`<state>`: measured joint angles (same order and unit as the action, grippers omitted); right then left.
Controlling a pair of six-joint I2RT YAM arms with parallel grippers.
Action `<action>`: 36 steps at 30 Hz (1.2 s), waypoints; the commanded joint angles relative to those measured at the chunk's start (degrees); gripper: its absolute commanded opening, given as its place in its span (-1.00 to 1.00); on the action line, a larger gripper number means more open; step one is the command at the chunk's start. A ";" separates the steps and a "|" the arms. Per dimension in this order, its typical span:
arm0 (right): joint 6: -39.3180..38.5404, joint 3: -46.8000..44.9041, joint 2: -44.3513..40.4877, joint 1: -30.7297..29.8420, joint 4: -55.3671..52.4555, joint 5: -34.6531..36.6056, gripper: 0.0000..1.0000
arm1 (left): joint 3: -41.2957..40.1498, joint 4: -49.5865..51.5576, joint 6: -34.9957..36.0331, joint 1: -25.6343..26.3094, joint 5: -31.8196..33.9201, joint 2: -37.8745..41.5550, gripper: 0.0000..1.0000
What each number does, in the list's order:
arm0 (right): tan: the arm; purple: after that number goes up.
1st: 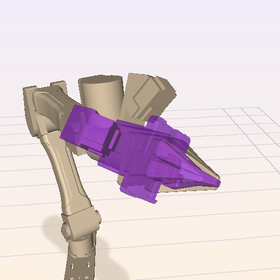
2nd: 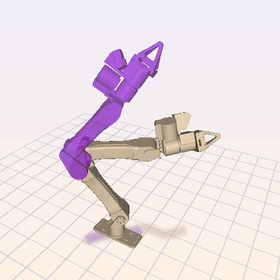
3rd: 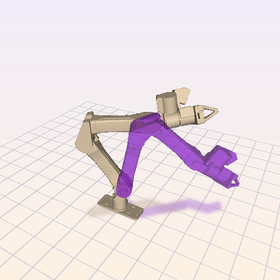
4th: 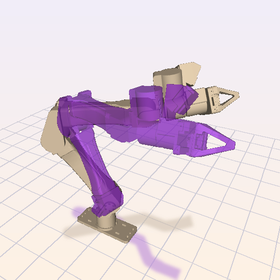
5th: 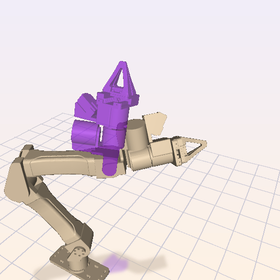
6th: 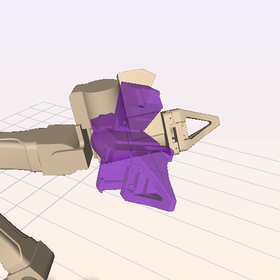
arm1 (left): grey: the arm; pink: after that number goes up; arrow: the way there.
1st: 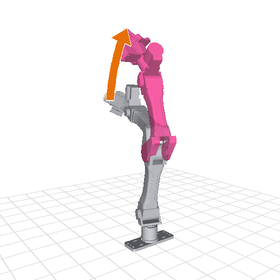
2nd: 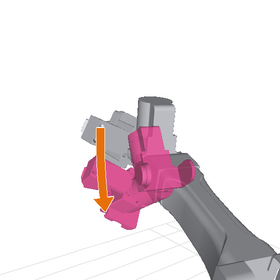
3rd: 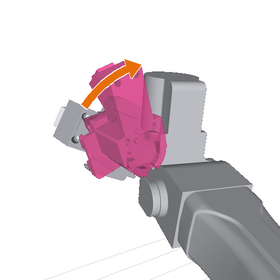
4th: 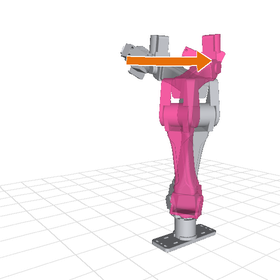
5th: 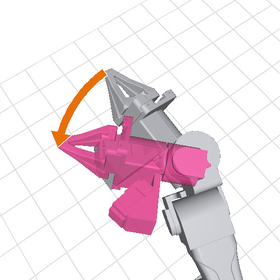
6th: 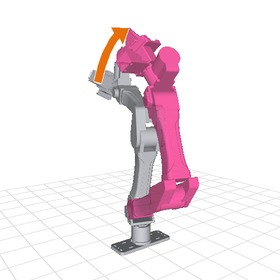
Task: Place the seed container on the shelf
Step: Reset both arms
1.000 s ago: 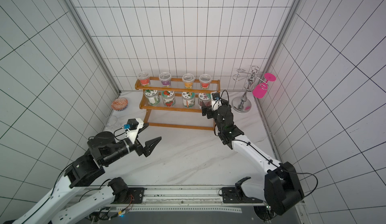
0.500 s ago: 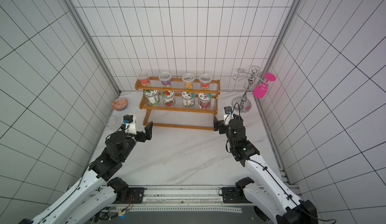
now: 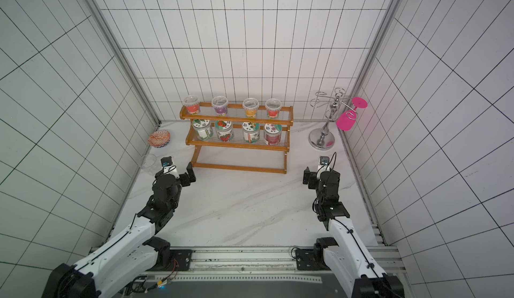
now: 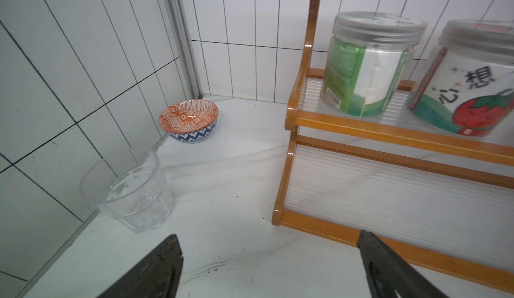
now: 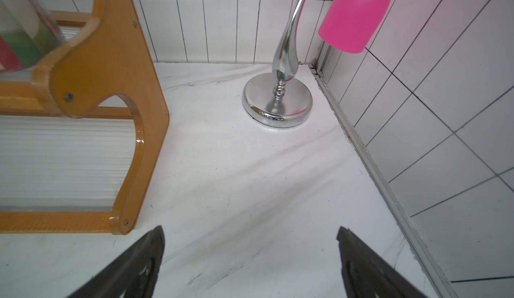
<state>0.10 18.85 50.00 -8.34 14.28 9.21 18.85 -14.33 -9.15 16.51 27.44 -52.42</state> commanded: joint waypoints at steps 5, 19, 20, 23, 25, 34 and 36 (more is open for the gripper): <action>0.75 -2.40 14.96 4.59 18.96 -2.06 0.99 | -1.30 -19.22 -1.13 -9.20 -5.16 -13.60 0.98; 0.78 -1.42 38.37 9.22 46.89 -7.63 0.99 | 0.15 -37.70 0.13 -20.28 -21.38 -31.80 0.98; 0.74 -0.51 37.28 9.30 42.93 -8.00 0.99 | 0.66 -37.30 0.64 -20.29 -22.35 -32.64 0.97; 0.17 1.53 37.87 9.31 40.42 -9.24 0.99 | 1.27 -39.40 1.74 -20.29 -24.32 -36.18 0.97; 0.79 3.60 37.78 9.31 35.81 -7.51 0.99 | 1.85 -41.37 3.24 -20.25 -26.90 -38.17 0.98; 1.13 6.04 38.31 9.26 32.15 -6.93 0.99 | 6.55 -30.69 3.70 -18.93 -24.41 -37.25 0.97; 1.13 5.99 38.37 9.30 32.31 -6.92 0.99 | 6.90 -29.68 3.44 -18.90 -24.13 -37.05 0.97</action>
<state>0.69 23.16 87.83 0.43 47.86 1.96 25.12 -46.19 -6.39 -2.57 2.98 -90.35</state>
